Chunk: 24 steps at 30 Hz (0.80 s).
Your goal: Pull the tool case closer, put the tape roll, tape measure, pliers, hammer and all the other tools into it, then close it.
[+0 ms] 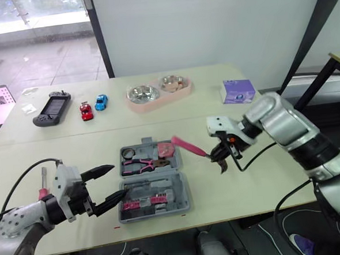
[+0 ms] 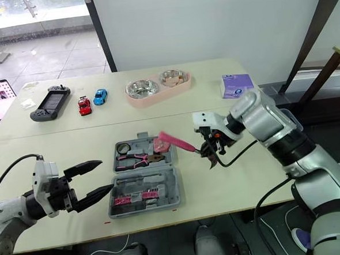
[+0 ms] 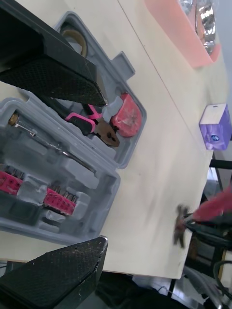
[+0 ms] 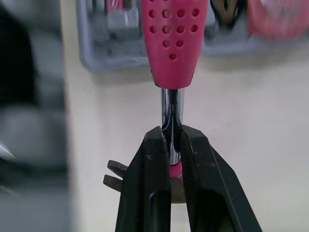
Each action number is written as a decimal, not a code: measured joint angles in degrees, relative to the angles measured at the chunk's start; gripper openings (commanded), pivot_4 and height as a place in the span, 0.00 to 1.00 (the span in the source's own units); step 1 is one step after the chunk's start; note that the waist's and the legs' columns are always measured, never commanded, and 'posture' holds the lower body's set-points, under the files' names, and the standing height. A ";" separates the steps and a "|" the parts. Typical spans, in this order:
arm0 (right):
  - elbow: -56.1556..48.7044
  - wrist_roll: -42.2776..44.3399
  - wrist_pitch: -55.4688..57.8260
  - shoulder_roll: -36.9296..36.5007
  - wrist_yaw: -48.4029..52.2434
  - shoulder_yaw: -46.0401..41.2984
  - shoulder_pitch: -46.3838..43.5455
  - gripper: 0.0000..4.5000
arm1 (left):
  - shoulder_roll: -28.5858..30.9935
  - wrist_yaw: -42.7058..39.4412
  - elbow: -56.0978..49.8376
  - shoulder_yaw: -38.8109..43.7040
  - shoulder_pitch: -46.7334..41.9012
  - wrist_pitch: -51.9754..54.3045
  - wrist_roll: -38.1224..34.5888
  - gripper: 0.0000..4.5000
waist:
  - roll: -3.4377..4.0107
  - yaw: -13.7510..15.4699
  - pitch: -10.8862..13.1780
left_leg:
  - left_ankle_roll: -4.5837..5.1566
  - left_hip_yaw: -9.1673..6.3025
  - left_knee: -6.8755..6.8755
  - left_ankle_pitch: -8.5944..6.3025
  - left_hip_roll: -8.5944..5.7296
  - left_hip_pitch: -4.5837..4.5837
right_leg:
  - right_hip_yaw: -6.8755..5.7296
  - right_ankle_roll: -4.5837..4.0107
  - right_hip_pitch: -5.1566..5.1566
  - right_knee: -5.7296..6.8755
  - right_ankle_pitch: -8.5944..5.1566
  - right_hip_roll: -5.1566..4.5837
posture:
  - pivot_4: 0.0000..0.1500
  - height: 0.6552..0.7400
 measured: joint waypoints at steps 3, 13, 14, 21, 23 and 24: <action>-1.75 2.35 20.71 4.00 -7.70 -3.56 1.63 0.01 | -0.21 -0.01 0.30 -1.43 -0.56 -0.02 0.16 1.00 | 0.01 -0.22 0.00 | 0.01 0.01 0.00 0.01 0.00 -0.23 | 0.00 -0.24 -0.22 0.02 0.16 0.01 | 1.00 0.98; -6.06 16.88 33.40 12.34 -41.50 -22.68 17.05 0.01 | -0.36 -0.47 2.55 -2.18 -1.79 -0.14 1.08 1.00 | -0.05 1.07 -0.04 | 0.02 -0.04 0.01 0.01 0.00 -0.78 | 0.00 -0.20 -0.63 -0.02 0.15 0.06 | 1.00 0.98; -7.33 19.19 33.40 12.67 -44.68 -23.67 17.76 0.01 | -0.35 -0.59 2.57 -2.20 -2.07 -0.14 1.08 1.00 | -0.05 1.06 -0.04 | 0.03 -0.04 0.01 0.01 0.02 -0.76 | 0.00 -0.20 -0.63 0.00 0.16 0.08 | 1.00 0.98; -12.21 30.71 33.39 22.32 -72.17 -33.11 23.37 0.01 | -0.37 -1.06 3.37 -2.20 -2.15 -0.19 1.15 1.00 | -0.16 1.00 -0.11 | 0.04 -0.09 0.15 0.02 0.03 -0.69 | 0.05 -0.20 -0.60 -0.01 0.17 0.17 | 1.00 0.98; -14.17 31.08 33.36 24.86 -77.42 -33.81 24.95 0.01 | -0.53 -1.11 3.38 -2.21 -1.80 -0.46 1.17 1.00 | -0.17 1.03 -0.11 | 0.04 -0.10 0.23 0.02 0.03 -0.71 | 0.05 -0.20 -0.57 -0.01 0.17 0.16 | 1.00 0.98; -15.06 31.03 33.29 26.28 -79.69 -34.47 25.78 0.01 | -0.65 -1.14 3.39 -2.20 -1.44 -0.66 1.20 1.00 | -0.18 1.05 -0.13 | 0.04 -0.10 0.23 0.02 0.03 -0.72 | 0.05 -0.21 -0.55 -0.03 0.18 0.17 | 1.00 0.98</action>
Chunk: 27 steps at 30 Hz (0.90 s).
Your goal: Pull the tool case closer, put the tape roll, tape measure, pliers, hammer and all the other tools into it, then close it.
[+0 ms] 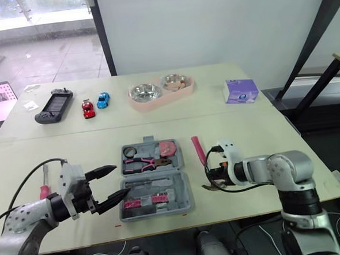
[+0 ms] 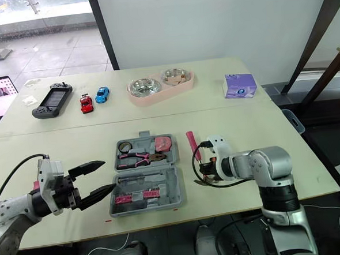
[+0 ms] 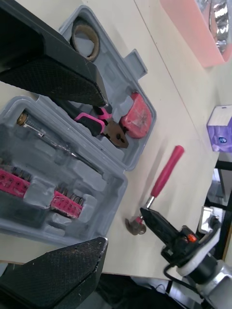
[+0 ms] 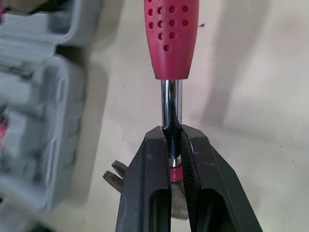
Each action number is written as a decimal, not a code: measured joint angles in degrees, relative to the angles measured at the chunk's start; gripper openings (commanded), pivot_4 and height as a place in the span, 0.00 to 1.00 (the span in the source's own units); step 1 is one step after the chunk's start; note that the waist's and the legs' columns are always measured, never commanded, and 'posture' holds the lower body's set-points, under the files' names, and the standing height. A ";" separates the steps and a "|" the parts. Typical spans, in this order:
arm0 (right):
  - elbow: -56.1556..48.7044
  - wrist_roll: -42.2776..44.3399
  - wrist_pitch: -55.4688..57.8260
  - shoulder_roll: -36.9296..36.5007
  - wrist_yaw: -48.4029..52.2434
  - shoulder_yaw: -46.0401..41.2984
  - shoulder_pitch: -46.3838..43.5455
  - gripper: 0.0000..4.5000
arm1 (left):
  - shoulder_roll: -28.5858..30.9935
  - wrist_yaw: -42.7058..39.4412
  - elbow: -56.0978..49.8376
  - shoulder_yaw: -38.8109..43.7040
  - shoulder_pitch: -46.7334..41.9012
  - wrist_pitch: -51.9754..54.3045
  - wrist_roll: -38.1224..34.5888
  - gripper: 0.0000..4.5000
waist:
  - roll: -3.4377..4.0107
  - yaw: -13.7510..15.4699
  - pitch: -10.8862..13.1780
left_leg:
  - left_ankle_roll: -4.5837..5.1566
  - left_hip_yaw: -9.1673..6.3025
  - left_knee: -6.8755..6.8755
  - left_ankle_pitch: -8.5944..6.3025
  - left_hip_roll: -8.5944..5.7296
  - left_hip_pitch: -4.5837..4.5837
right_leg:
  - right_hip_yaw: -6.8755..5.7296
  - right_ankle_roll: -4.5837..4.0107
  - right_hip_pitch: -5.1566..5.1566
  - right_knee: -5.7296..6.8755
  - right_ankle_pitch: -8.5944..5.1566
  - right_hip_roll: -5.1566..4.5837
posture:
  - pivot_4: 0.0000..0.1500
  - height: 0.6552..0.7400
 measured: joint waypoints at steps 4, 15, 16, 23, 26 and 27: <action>-1.96 -0.80 -0.12 4.18 -6.95 -2.13 2.24 0.20 | -0.76 -0.13 0.41 -0.01 1.23 -1.02 0.06 1.00 | -0.04 0.09 -0.04 | 0.00 -0.01 0.00 0.00 0.00 -0.02 | 0.00 -0.03 0.03 -0.02 0.02 0.00 | 1.00 0.98; -19.94 -7.91 -16.79 -3.48 -4.21 8.83 12.03 0.81 | -0.45 1.23 -1.99 -0.03 0.59 0.83 -0.17 1.00 | -0.05 0.03 -0.07 | -0.02 -0.04 0.03 -0.02 0.01 -0.05 | -0.02 0.06 0.00 -0.10 -0.05 0.00 | 1.00 0.98; -21.32 -9.91 -21.50 -4.18 -4.08 10.52 14.75 0.81 | -0.29 1.33 -2.21 -0.01 0.20 1.20 -0.22 1.00 | -0.07 0.10 -0.08 | -0.02 -0.04 0.00 -0.02 0.01 -0.04 | -0.03 0.07 -0.01 -0.10 -0.06 -0.01 | 1.00 0.98; -15.96 -20.84 -48.35 -1.04 -4.01 16.89 26.76 0.81 | 1.17 2.33 -2.81 -0.44 -4.05 5.31 -0.75 1.00 | -0.09 -0.20 -0.07 | -0.02 0.01 0.12 -0.02 0.01 -0.04 | 0.01 0.05 -0.02 -0.19 -0.05 -0.01 | 1.00 0.98; -10.44 -24.32 -54.83 0.68 -4.23 17.65 27.92 0.81 | 1.71 2.53 -3.38 -0.46 -5.18 6.93 -1.47 1.00 | -0.09 -0.17 -0.07 | -0.02 0.01 0.16 -0.03 0.01 -0.04 | 0.01 0.03 -0.02 -0.25 -0.03 -0.01 | 1.00 0.98; -8.66 -25.14 -56.37 1.26 -4.19 18.02 28.08 0.81 | 1.98 2.54 -3.55 -0.46 -5.24 7.17 -1.52 1.00 | -0.09 -0.17 -0.07 | -0.03 0.01 0.16 -0.03 0.01 -0.05 | 0.01 0.03 -0.02 -0.27 -0.03 -0.01 | 1.00 0.98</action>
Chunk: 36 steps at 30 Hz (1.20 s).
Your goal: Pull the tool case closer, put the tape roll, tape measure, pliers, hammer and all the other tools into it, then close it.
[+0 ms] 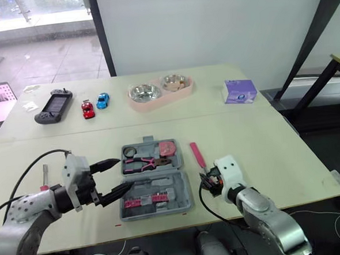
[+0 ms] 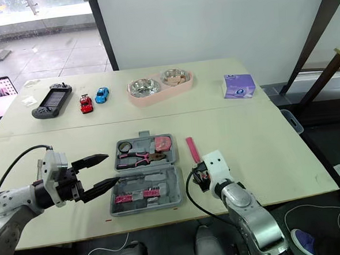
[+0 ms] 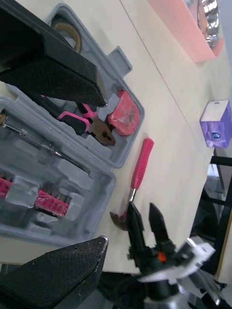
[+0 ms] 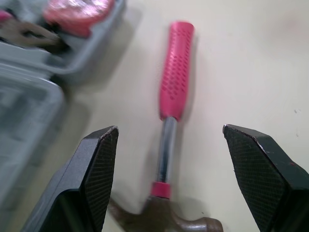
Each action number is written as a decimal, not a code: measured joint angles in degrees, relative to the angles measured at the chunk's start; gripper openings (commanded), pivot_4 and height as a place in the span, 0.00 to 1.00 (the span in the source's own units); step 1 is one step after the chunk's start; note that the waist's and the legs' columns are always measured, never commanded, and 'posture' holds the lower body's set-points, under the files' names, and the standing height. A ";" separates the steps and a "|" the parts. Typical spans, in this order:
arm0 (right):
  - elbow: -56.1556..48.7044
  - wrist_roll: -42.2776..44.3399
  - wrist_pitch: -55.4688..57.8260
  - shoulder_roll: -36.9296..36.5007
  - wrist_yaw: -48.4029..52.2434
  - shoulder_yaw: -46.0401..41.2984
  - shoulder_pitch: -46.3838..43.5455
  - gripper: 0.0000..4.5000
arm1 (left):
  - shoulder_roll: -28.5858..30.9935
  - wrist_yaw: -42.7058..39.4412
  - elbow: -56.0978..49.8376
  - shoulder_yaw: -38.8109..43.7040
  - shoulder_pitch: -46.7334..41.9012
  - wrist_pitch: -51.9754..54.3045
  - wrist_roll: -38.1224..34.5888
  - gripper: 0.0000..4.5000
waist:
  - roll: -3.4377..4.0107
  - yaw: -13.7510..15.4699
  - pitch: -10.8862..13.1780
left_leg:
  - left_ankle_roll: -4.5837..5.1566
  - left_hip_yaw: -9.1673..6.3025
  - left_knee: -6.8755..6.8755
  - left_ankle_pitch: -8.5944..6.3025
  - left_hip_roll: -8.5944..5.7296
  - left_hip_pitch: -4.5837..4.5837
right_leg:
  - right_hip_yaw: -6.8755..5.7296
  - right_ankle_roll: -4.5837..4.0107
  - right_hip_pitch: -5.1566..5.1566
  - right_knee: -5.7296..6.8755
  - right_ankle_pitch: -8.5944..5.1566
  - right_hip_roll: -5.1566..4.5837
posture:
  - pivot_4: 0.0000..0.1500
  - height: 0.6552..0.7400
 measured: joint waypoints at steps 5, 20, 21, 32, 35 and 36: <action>4.22 -2.26 -3.93 3.26 -0.27 -0.21 0.02 0.81 | 0.64 -0.14 -0.02 0.10 0.04 0.77 -0.05 1.00 | -0.02 0.08 -0.01 | 0.00 0.00 -0.10 0.00 0.00 0.00 | 0.00 -0.02 0.00 -0.02 0.01 0.01 | 1.00 0.98; 6.23 -4.54 -2.85 5.70 1.85 -1.29 0.27 0.01 | 0.77 -2.75 0.92 1.39 2.79 -2.65 0.15 1.00 | -0.24 0.21 -0.18 | -0.02 0.00 -0.09 -0.01 0.00 0.00 | 0.00 -0.06 0.30 -0.62 0.04 0.00 | 1.00 0.98; 6.22 -4.74 -2.89 5.71 2.00 -1.36 0.30 0.01 | 0.73 -2.77 1.25 1.42 2.85 -2.93 0.21 1.00 | -0.25 0.21 -0.19 | -0.02 0.00 -0.09 -0.01 0.00 0.00 | 0.00 -0.06 0.33 -0.66 0.04 0.00 | 1.00 0.98; 2.36 -4.58 -3.61 -0.61 9.69 -3.72 -5.22 0.01 | 0.27 -3.56 4.31 4.14 4.71 -5.57 -0.01 1.00 | -0.07 -0.02 -0.05 | -0.01 0.01 -0.11 -0.01 0.00 -0.02 | 0.00 -0.07 0.25 -0.64 0.04 0.00 | 1.00 0.98; -3.74 -2.87 -2.49 -5.39 15.03 -5.58 -13.89 0.01 | 0.29 -5.01 4.77 6.78 6.07 -5.48 -2.02 1.00 | 0.02 0.01 0.02 | 0.00 0.02 -0.09 -0.01 0.01 0.01 | 0.00 -0.09 0.16 -0.53 0.06 0.01 | 1.00 0.98; -5.92 -1.76 -1.52 -6.60 17.13 -5.57 -16.56 0.01 | 0.28 -5.66 4.75 7.63 6.90 -5.43 -2.78 1.00 | 0.02 0.05 0.01 | 0.00 0.01 -0.15 -0.01 0.01 0.01 | -0.01 -0.09 0.15 -0.52 0.06 0.01 | 1.00 0.98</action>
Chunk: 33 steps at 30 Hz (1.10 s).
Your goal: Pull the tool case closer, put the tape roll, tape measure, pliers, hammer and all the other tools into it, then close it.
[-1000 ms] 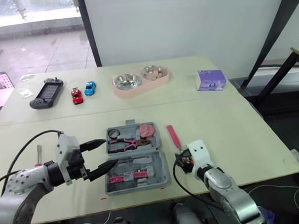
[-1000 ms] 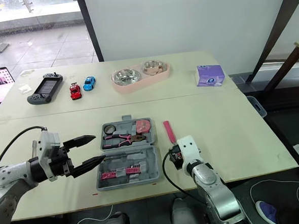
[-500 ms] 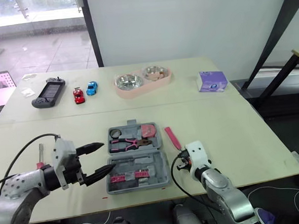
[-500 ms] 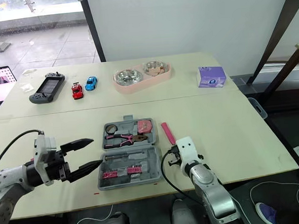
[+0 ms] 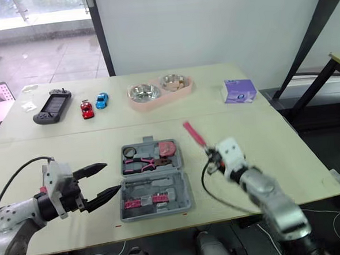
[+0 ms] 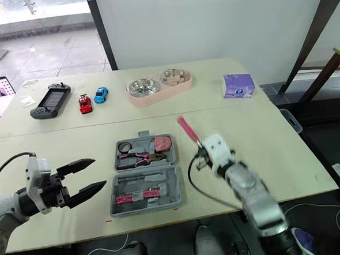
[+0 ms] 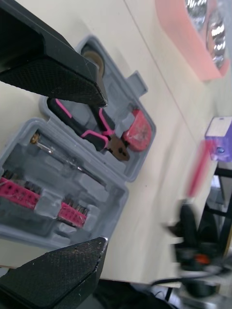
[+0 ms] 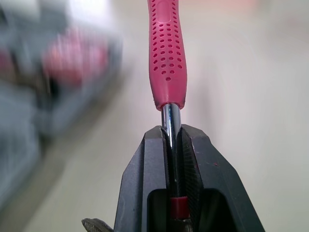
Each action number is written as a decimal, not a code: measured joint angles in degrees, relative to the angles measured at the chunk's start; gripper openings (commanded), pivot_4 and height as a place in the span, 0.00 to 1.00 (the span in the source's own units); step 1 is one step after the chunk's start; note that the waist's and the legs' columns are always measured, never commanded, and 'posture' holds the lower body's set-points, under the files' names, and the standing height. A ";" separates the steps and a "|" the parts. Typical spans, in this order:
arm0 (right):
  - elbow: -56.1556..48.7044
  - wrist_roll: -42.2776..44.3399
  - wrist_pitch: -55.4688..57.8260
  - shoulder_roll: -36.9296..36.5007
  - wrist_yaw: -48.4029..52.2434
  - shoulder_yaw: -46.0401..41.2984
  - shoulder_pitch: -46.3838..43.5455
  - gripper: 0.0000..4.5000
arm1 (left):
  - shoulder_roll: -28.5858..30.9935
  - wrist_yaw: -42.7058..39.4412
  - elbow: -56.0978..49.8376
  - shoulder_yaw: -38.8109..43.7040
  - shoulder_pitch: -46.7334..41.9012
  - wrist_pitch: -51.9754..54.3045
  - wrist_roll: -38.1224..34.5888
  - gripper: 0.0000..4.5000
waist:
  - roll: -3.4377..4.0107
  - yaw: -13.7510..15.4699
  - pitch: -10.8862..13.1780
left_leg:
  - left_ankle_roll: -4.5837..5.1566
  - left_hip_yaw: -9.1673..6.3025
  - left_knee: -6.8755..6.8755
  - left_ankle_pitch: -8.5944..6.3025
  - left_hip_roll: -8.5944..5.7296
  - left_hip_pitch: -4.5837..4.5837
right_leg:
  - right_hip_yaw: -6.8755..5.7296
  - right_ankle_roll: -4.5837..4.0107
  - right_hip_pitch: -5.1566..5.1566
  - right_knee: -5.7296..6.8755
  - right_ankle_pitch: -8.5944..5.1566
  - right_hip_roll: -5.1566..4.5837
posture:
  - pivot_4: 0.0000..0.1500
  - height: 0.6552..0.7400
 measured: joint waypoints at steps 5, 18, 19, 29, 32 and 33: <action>-5.58 10.52 15.49 -5.02 13.82 6.97 -13.52 0.01 | 1.00 -6.04 3.13 2.81 5.55 -1.17 -0.86 1.00 | -0.01 0.09 0.00 | 0.02 0.01 -0.28 -0.01 0.00 -0.04 | 0.01 -0.06 -0.19 0.10 0.04 0.00 | 1.00 0.98; -1.83 16.85 44.88 -8.87 24.57 35.52 -41.78 0.01 | 4.01 -19.63 14.51 3.99 8.01 -13.76 5.21 1.00 | 0.01 0.07 0.00 | 0.03 0.02 -0.40 0.00 0.00 -0.54 | -0.03 -0.26 -0.90 0.33 0.16 0.00 | 1.00 0.98; -1.18 16.72 45.77 -7.34 23.83 35.95 -41.86 0.01 | 3.69 -20.31 14.51 3.88 8.16 -14.80 5.43 1.00 | 0.01 0.07 0.00 | 0.03 0.03 -0.37 0.00 0.00 -0.59 | -0.03 -0.25 -0.96 0.40 0.16 0.00 | 1.00 0.98; 2.10 16.72 49.20 -1.99 20.32 37.65 -42.51 0.01 | 1.33 -24.41 17.83 2.03 6.80 -21.28 5.46 1.00 | -0.02 0.04 -0.02 | 0.05 0.01 -0.22 0.02 0.00 -0.44 | -0.04 -0.24 -1.00 0.90 0.16 0.02 | 1.00 0.98; 3.62 16.57 48.31 -1.78 20.42 38.62 -43.48 0.01 | 1.33 -24.48 17.82 1.94 6.26 -21.35 5.38 1.00 | -0.01 0.03 -0.01 | 0.06 0.01 -0.22 0.02 0.00 -0.43 | -0.03 -0.24 -1.00 0.91 0.16 0.02 | 1.00 0.98; 4.33 16.44 47.61 -1.72 20.46 38.93 -43.86 0.01 | 1.32 -24.42 17.81 1.86 6.00 -21.34 5.37 1.00 | -0.02 0.03 -0.02 | 0.06 0.00 -0.22 0.02 0.00 -0.43 | -0.04 -0.24 -1.00 0.92 0.16 0.02 | 1.00 0.98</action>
